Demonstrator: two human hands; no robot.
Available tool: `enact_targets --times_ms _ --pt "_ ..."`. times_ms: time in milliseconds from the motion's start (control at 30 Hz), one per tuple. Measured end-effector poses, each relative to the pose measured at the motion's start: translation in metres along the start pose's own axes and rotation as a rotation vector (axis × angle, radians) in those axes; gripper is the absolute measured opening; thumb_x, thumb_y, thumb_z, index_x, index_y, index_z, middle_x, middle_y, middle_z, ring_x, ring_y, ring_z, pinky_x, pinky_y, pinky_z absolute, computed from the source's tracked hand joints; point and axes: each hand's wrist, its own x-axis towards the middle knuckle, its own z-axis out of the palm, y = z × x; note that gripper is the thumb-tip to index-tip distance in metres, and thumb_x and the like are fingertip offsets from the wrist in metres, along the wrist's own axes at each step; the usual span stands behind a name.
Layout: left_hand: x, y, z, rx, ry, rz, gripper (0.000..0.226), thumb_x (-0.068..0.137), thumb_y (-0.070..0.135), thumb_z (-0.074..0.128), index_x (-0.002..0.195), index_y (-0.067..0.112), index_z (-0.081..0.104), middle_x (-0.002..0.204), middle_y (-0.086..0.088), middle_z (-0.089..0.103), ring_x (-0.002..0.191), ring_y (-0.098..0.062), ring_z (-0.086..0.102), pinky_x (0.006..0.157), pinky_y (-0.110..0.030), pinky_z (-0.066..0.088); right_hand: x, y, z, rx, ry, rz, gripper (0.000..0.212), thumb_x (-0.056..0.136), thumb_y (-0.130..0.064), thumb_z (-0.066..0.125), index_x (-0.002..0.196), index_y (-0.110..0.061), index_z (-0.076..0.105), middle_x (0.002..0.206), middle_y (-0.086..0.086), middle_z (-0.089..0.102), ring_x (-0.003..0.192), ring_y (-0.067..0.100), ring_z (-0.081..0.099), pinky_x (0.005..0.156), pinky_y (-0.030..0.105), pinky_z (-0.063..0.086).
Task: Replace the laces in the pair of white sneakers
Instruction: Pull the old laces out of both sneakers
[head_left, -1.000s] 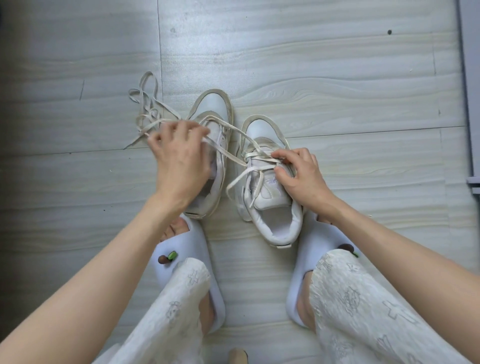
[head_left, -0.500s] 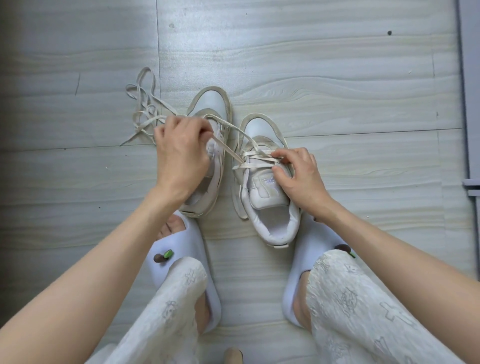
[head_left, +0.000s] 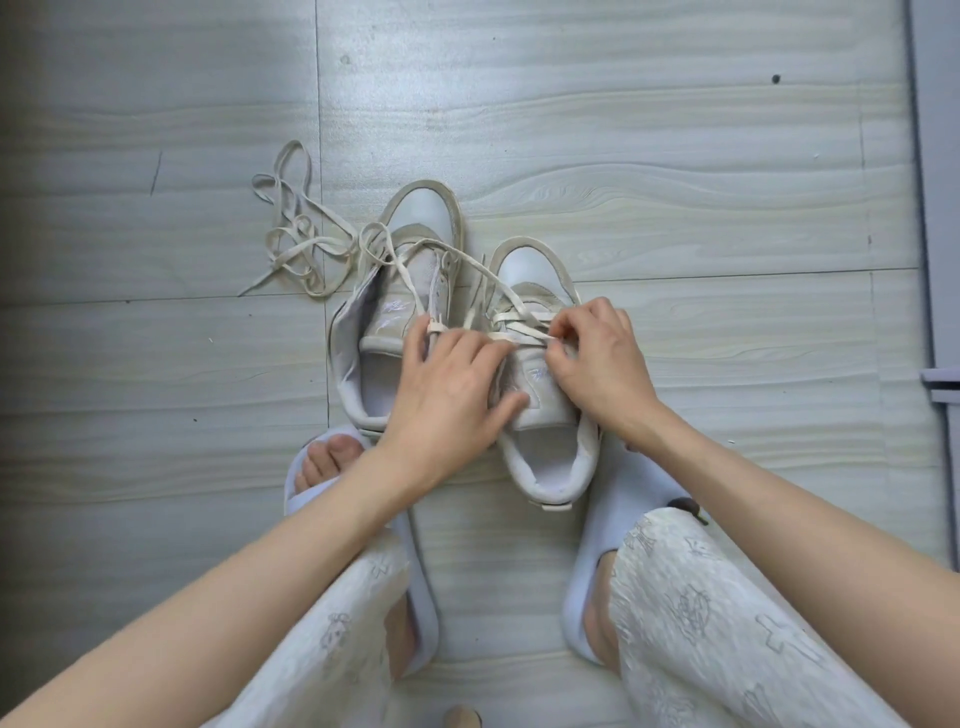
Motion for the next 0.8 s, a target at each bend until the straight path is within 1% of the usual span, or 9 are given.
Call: enact_targets --times_ms 67,167,233,333,400,467,533,667,800 --pt "-0.006 -0.002 0.008 0.027 0.035 0.03 0.042 0.082 0.04 0.046 0.114 0.018 0.061 0.095 0.002 0.063 0.098 -0.023 0.058 0.106 -0.046 0.019 0.01 0.0 -0.009 0.061 -0.088 0.091 0.007 0.086 -0.013 0.055 0.085 -0.016 0.061 0.095 0.005 0.051 0.107 0.028 0.047 0.084 0.022 0.029" --pt "-0.005 -0.005 0.014 0.01 0.128 0.055 0.035 0.08 0.028 0.052 0.11 0.013 0.062 0.092 -0.001 0.064 0.096 -0.026 0.058 0.106 -0.048 0.022 0.019 -0.001 -0.024 0.09 -0.206 0.123 0.01 0.089 -0.012 0.053 0.081 -0.018 0.056 0.091 0.002 0.052 0.101 0.026 0.053 0.079 0.023 0.031" --pt "-0.003 -0.004 0.018 0.022 0.168 0.066 0.03 0.079 0.023 0.055 0.105 0.012 0.064 0.09 -0.001 0.065 0.101 -0.025 0.055 0.108 -0.052 0.023 0.024 -0.006 -0.033 0.015 -0.22 0.045 0.008 0.092 -0.014 0.049 0.086 -0.019 0.052 0.092 0.004 0.058 0.098 0.026 0.054 0.075 0.026 0.034" --pt "-0.001 -0.006 0.021 0.03 0.212 0.087 0.026 0.078 0.021 0.056 0.101 0.013 0.066 0.087 -0.001 0.065 0.105 -0.025 0.051 0.108 -0.055 0.022 0.036 -0.018 -0.041 -0.147 -0.189 -0.167 0.005 0.092 -0.017 0.045 0.093 -0.018 0.05 0.096 0.011 0.066 0.093 0.032 0.057 0.079 0.039 0.043" --pt "0.0 -0.01 0.023 0.016 0.23 0.094 0.027 0.079 0.02 0.056 0.103 0.012 0.066 0.087 -0.002 0.065 0.105 -0.024 0.05 0.109 -0.054 0.022 0.042 -0.022 -0.044 -0.085 -0.122 -0.228 0.009 0.091 -0.014 0.045 0.095 -0.015 0.053 0.089 0.01 0.066 0.088 0.032 0.058 0.079 0.04 0.044" --pt "-0.002 -0.012 0.025 -0.009 0.246 0.101 0.027 0.079 0.019 0.058 0.104 0.012 0.067 0.088 -0.001 0.065 0.103 -0.023 0.05 0.11 -0.053 0.022 0.041 -0.02 -0.048 0.162 0.023 -0.128 0.009 0.09 -0.011 0.05 0.094 -0.014 0.057 0.079 0.003 0.063 0.081 0.025 0.059 0.079 0.034 0.045" --pt "-0.002 -0.013 0.027 -0.037 0.262 0.1 0.027 0.08 0.019 0.059 0.105 0.011 0.068 0.088 0.0 0.066 0.1 -0.022 0.051 0.111 -0.052 0.022 0.033 -0.007 -0.048 0.347 0.143 -0.001 0.005 0.088 -0.014 0.057 0.093 -0.015 0.058 0.076 -0.003 0.059 0.077 0.015 0.056 0.074 0.022 0.042" --pt "-0.003 -0.013 0.027 -0.07 0.267 0.099 0.028 0.083 0.021 0.057 0.107 0.011 0.068 0.089 0.0 0.065 0.097 -0.02 0.053 0.112 -0.051 0.019 0.0 0.022 -0.027 0.336 -0.007 0.074 0.01 0.084 -0.021 0.067 0.091 -0.018 0.06 0.087 0.001 0.061 0.076 0.013 0.055 0.072 0.019 0.041" --pt "-0.003 -0.013 0.027 -0.06 0.255 0.095 0.029 0.083 0.022 0.056 0.108 0.011 0.068 0.089 0.0 0.065 0.097 -0.02 0.053 0.113 -0.05 0.018 -0.01 0.022 -0.015 0.366 -0.029 0.032 0.009 0.082 -0.015 0.069 0.089 -0.019 0.063 0.092 0.005 0.058 0.073 0.009 0.053 0.071 0.015 0.04"
